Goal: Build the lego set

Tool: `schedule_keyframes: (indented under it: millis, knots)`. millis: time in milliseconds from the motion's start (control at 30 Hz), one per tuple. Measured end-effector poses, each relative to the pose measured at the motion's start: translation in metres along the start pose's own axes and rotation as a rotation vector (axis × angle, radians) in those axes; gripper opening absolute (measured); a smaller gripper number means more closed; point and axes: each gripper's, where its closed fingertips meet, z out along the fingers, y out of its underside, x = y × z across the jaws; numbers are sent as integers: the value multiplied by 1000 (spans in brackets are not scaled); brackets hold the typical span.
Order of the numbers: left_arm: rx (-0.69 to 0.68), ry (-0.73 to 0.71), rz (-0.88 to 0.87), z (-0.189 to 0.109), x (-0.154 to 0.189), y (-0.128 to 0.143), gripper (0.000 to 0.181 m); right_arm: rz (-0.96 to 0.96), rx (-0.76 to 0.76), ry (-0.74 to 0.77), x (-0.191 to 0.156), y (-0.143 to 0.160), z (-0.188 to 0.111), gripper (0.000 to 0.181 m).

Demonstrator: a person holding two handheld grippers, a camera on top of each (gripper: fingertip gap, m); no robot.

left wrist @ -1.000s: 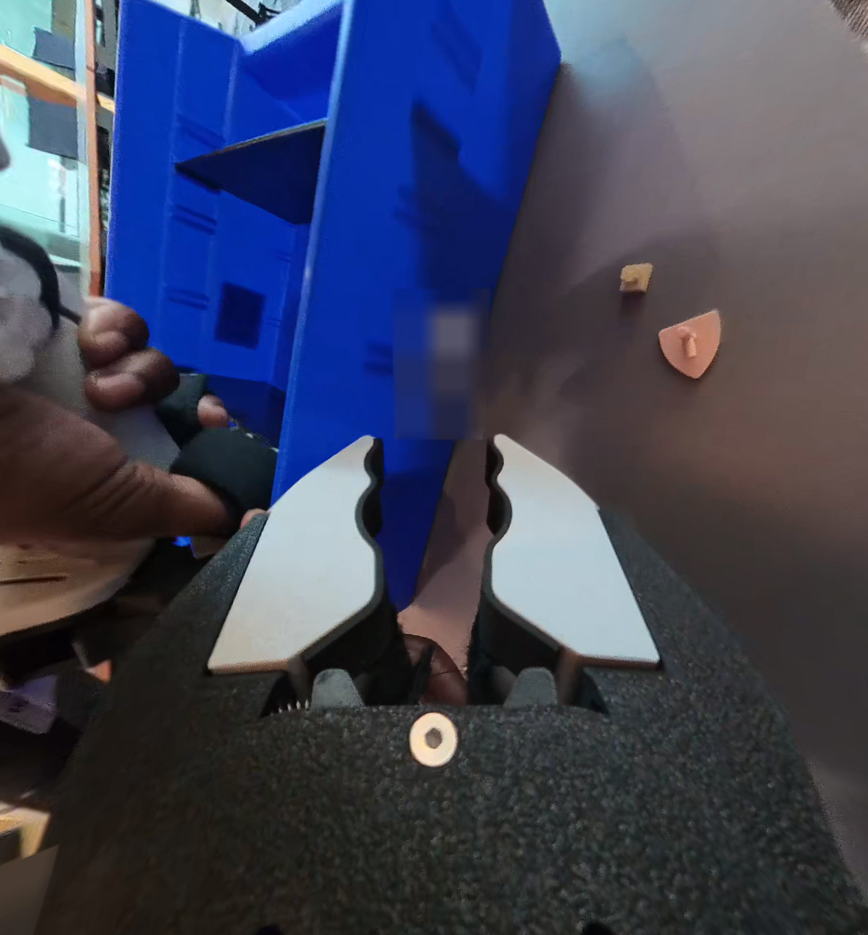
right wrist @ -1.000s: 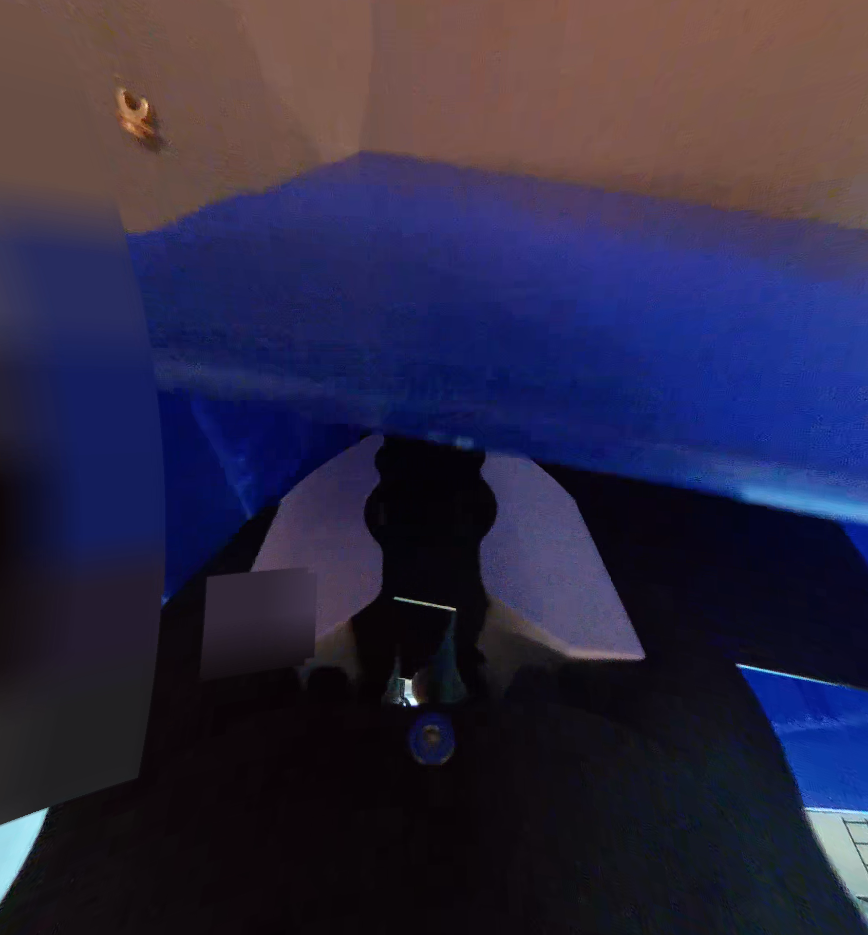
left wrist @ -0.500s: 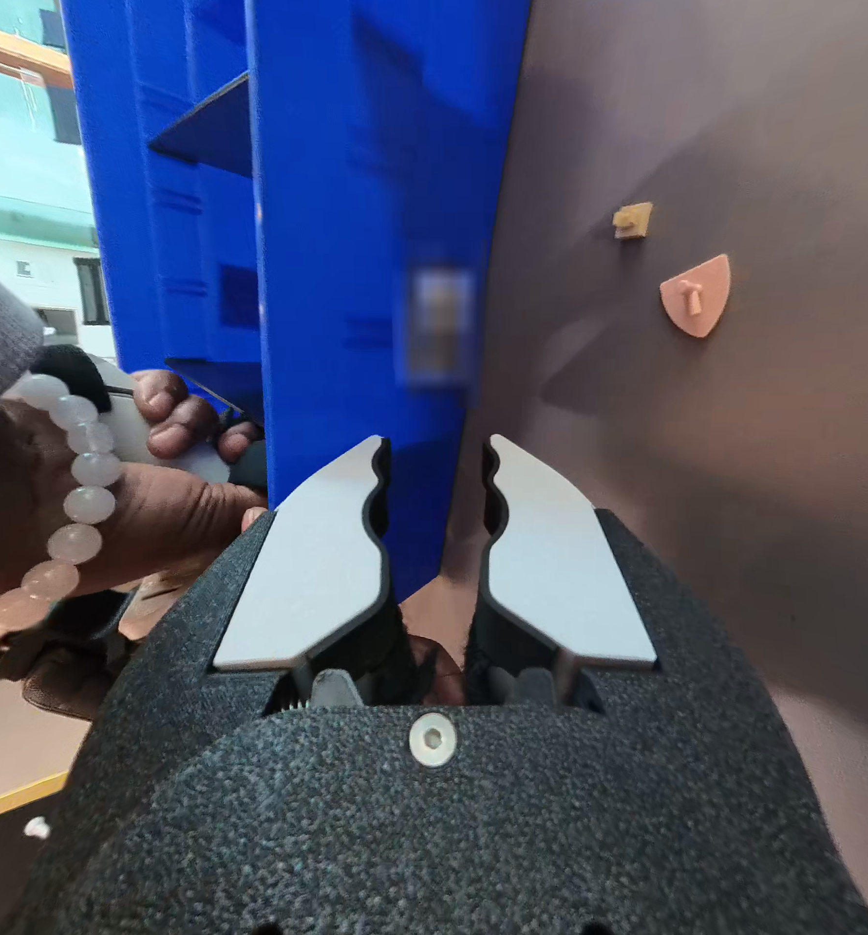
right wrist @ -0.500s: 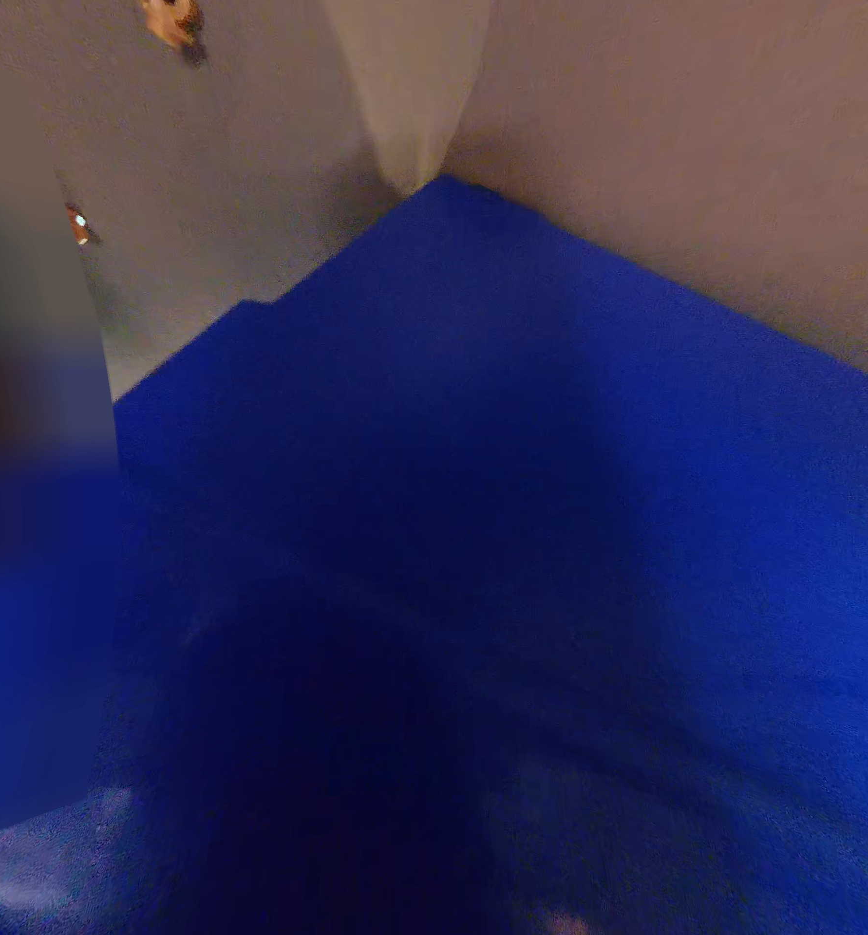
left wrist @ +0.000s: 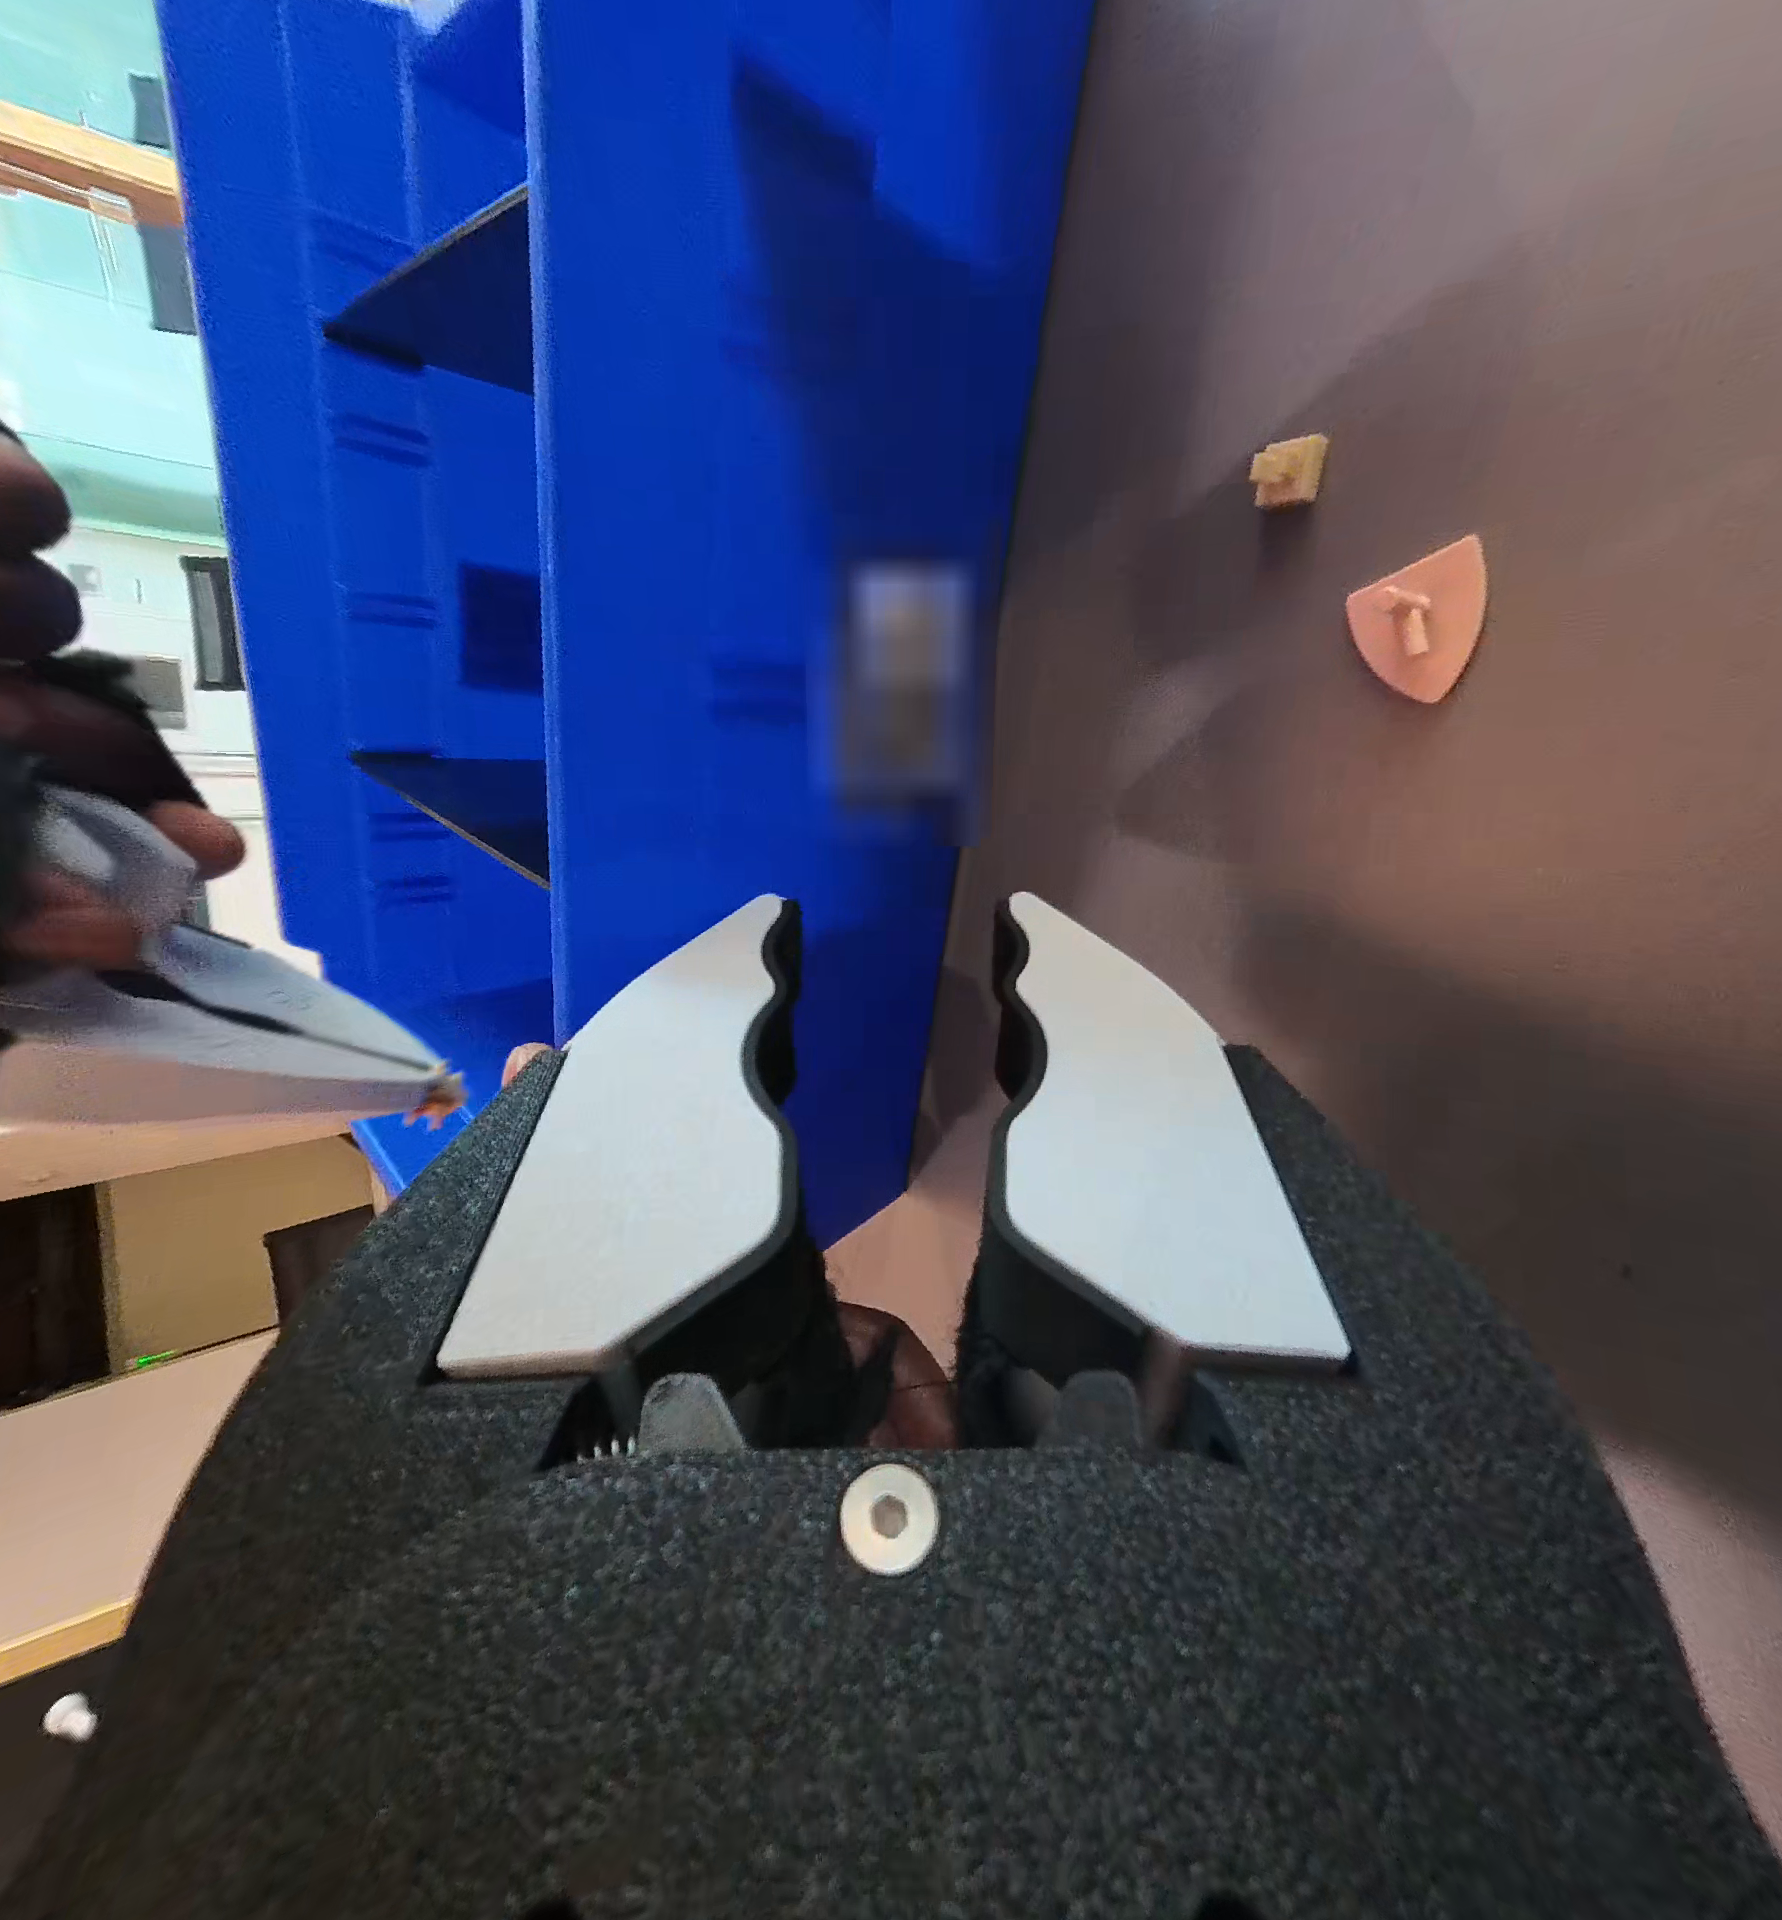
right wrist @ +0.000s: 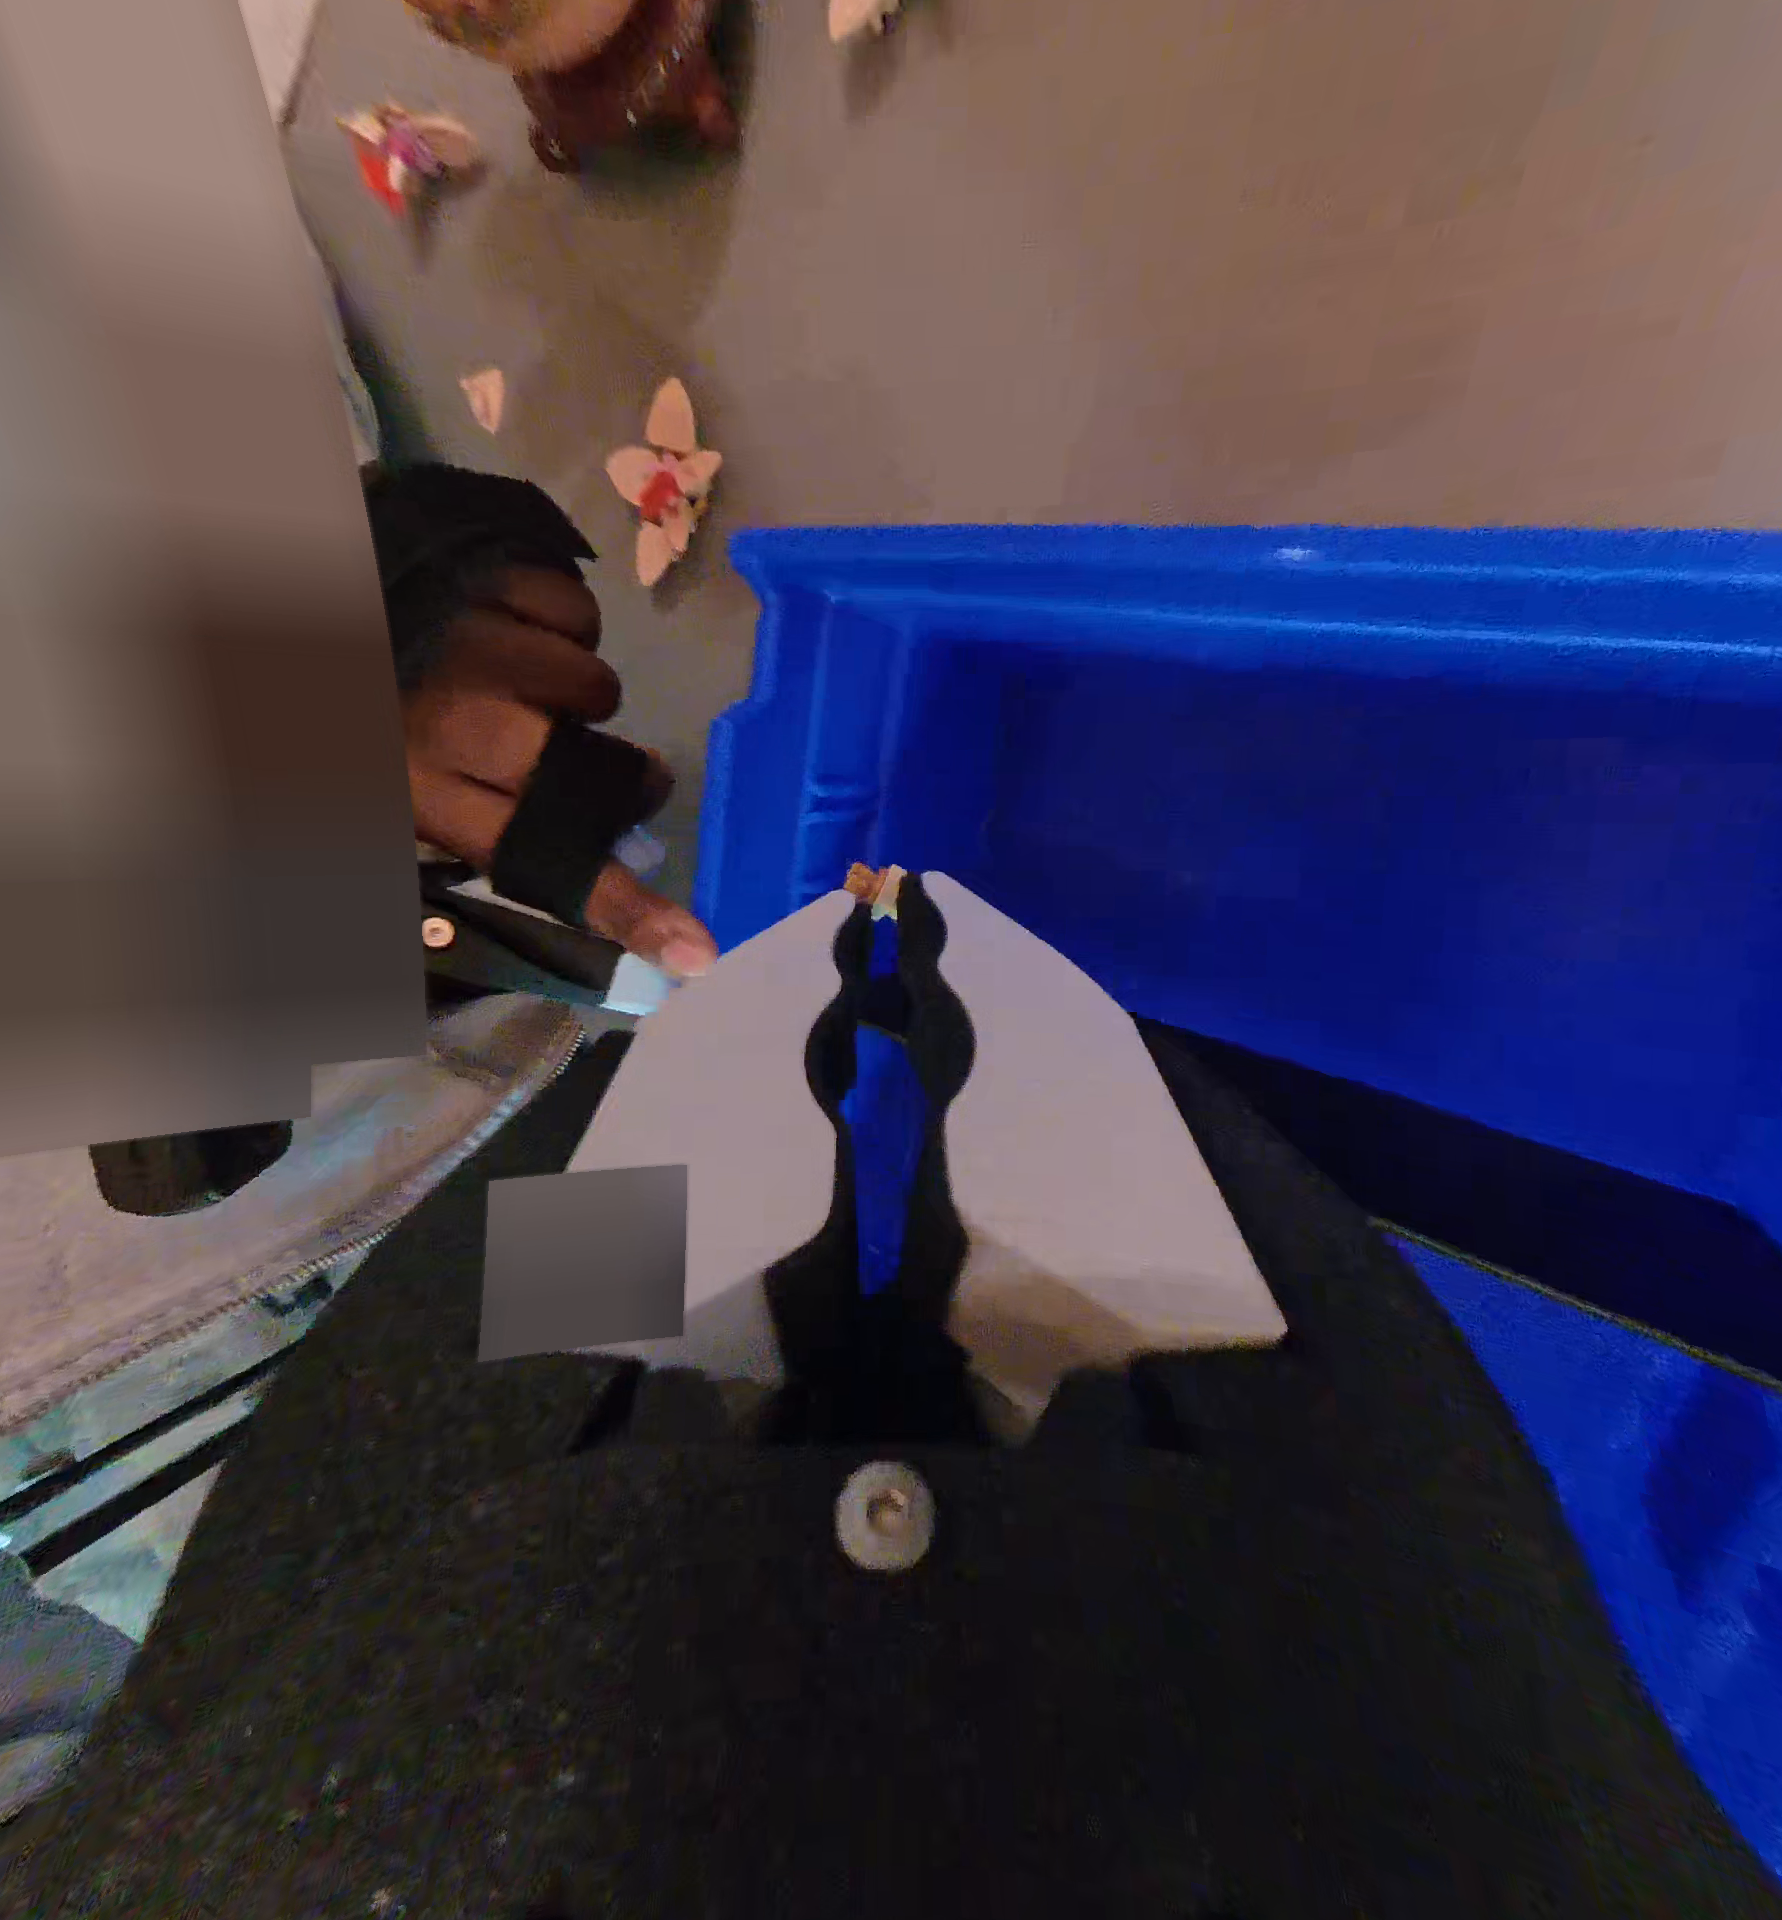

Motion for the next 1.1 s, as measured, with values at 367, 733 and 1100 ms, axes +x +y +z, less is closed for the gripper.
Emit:
schedule_keyframes:
  millis: [367,733,1100]
  knots:
    - [61,100,-193,1,-10,-6,35,-71,372,118,-77,1,-54,5]
    - [42,28,-417,-36,-27,0,37,-92,644,279,-152,29,-71,5]
    - [118,-17,-797,-153,21,57,37,53,629,501,-124,19,55,5]
